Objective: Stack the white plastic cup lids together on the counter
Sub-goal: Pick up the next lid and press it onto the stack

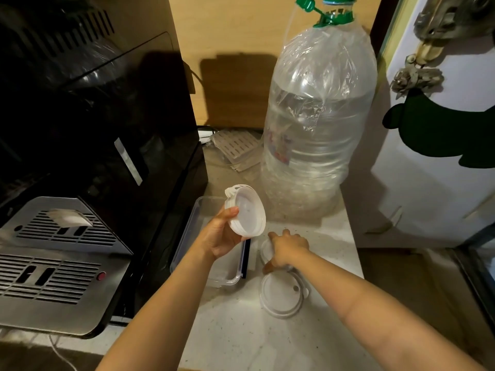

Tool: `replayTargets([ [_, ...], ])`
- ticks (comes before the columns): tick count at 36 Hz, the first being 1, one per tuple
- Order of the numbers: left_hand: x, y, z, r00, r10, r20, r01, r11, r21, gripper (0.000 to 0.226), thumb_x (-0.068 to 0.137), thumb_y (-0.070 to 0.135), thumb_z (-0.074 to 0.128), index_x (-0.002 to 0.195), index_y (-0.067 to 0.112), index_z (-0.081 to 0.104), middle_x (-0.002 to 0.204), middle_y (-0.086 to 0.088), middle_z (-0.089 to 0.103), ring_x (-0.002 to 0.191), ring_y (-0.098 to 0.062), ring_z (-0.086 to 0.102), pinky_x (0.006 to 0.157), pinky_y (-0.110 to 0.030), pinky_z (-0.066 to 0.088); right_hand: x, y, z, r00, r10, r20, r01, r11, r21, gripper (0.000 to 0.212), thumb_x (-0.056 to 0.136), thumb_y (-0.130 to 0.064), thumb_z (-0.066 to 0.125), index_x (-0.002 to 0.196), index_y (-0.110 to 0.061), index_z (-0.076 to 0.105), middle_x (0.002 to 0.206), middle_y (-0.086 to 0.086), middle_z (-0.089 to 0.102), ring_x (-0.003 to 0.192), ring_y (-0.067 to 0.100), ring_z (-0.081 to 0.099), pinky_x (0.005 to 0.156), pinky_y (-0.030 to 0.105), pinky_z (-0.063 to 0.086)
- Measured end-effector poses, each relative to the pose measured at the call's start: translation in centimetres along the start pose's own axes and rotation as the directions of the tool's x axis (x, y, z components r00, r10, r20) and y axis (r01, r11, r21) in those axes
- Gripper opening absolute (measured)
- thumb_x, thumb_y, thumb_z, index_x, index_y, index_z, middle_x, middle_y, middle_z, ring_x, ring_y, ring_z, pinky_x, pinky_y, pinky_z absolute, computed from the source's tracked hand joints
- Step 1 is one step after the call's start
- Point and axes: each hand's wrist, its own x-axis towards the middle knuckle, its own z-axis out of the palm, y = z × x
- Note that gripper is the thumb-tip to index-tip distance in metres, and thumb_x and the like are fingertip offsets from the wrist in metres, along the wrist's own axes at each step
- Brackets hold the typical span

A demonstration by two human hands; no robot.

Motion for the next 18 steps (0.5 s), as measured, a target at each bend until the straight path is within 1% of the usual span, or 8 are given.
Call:
replayTargets([
  [3, -0.2, 0.1, -0.3, 1.0, 0.006, -0.001, -0.006, 1.0, 0.016, 0.102, 0.019, 0.044, 0.089, 0.111, 0.023, 0.05, 0.102, -0.005, 0.056, 0.09, -0.019, 0.057, 0.066, -0.029, 0.053, 0.2, -0.4, 0.1, 1.0, 0.005, -0.015, -0.005, 1.0, -0.031, 0.094, 0.064, -0.058, 0.072, 0.141, -0.025, 0.028, 0.139, 0.013, 0.038, 0.125, 0.038, 0.044, 0.1, 0.049, 0.044],
  [7, -0.2, 0.1, -0.4, 1.0, 0.004, -0.015, -0.004, 1.0, 0.019, 0.109, 0.019, 0.044, 0.089, 0.118, 0.022, 0.046, 0.104, -0.005, 0.055, 0.091, -0.019, 0.056, 0.067, -0.029, 0.051, 0.5, -0.3, 0.2, 0.999, 0.009, -0.052, -0.01, 1.0, -0.011, 0.091, 0.064, -0.054, 0.074, 0.139, -0.025, 0.03, 0.137, 0.012, 0.039, 0.124, 0.036, 0.043, 0.097, 0.045, 0.045],
  [10, -0.3, -0.1, -0.3, 1.0, 0.007, -0.009, -0.007, 1.0, 0.015, 0.105, 0.019, 0.044, 0.089, 0.114, 0.024, 0.049, 0.103, -0.005, 0.055, 0.09, -0.019, 0.056, 0.067, -0.03, 0.05, 0.6, 0.1, 0.4, 0.996, 0.021, -0.086, -0.019, 1.0, 0.023, 0.089, 0.065, -0.053, 0.073, 0.138, -0.025, 0.03, 0.136, 0.011, 0.039, 0.122, 0.035, 0.044, 0.093, 0.041, 0.043],
  [12, -0.3, 0.0, -0.3, 1.0, 0.009, -0.005, -0.009, 1.0, 0.001, 0.102, 0.019, 0.043, 0.089, 0.112, 0.024, 0.05, 0.103, -0.005, 0.056, 0.091, -0.019, 0.056, 0.066, -0.029, 0.053, 0.7, 0.4, 0.2, 0.994, 0.019, -0.11, -0.009, 0.996, 0.088, 0.086, 0.068, -0.051, 0.07, 0.139, -0.024, 0.029, 0.14, 0.01, 0.037, 0.124, 0.036, 0.045, 0.093, 0.04, 0.042],
  [14, -0.4, 0.1, -0.4, 1.0, 0.009, -0.002, -0.009, 1.0, -0.012, 0.103, 0.02, 0.042, 0.09, 0.113, 0.023, 0.049, 0.103, -0.005, 0.056, 0.092, -0.02, 0.056, 0.066, -0.029, 0.054, 0.9, 0.9, -0.3, 0.991, 0.022, -0.134, 0.005, 0.98, 0.197, 0.087, 0.067, -0.049, 0.069, 0.14, -0.025, 0.027, 0.144, 0.009, 0.035, 0.125, 0.035, 0.046, 0.093, 0.04, 0.043],
  [17, -0.3, 0.1, -0.4, 1.0, 0.011, -0.003, -0.011, 1.0, -0.019, 0.103, 0.02, 0.042, 0.09, 0.113, 0.023, 0.049, 0.103, -0.006, 0.056, 0.092, -0.02, 0.056, 0.067, -0.031, 0.054, 0.9, 1.6, -1.7, 0.975, 0.038, -0.22, 0.051, 0.921, 0.385, 0.084, 0.062, -0.044, 0.072, 0.135, -0.023, 0.036, 0.138, 0.008, 0.044, 0.12, 0.032, 0.051, 0.09, 0.04, 0.048],
  [18, -0.3, 0.1, -0.3, 1.0, 0.012, -0.004, -0.012, 1.0, -0.026, 0.102, 0.02, 0.041, 0.09, 0.112, 0.023, 0.05, 0.103, -0.006, 0.056, 0.092, -0.02, 0.056, 0.067, -0.031, 0.055, 0.9, 1.9, -2.3, 0.967, 0.047, -0.25, 0.07, 0.896, 0.438, 0.084, 0.062, -0.043, 0.074, 0.134, -0.022, 0.037, 0.137, 0.009, 0.045, 0.119, 0.031, 0.051, 0.091, 0.04, 0.048],
])
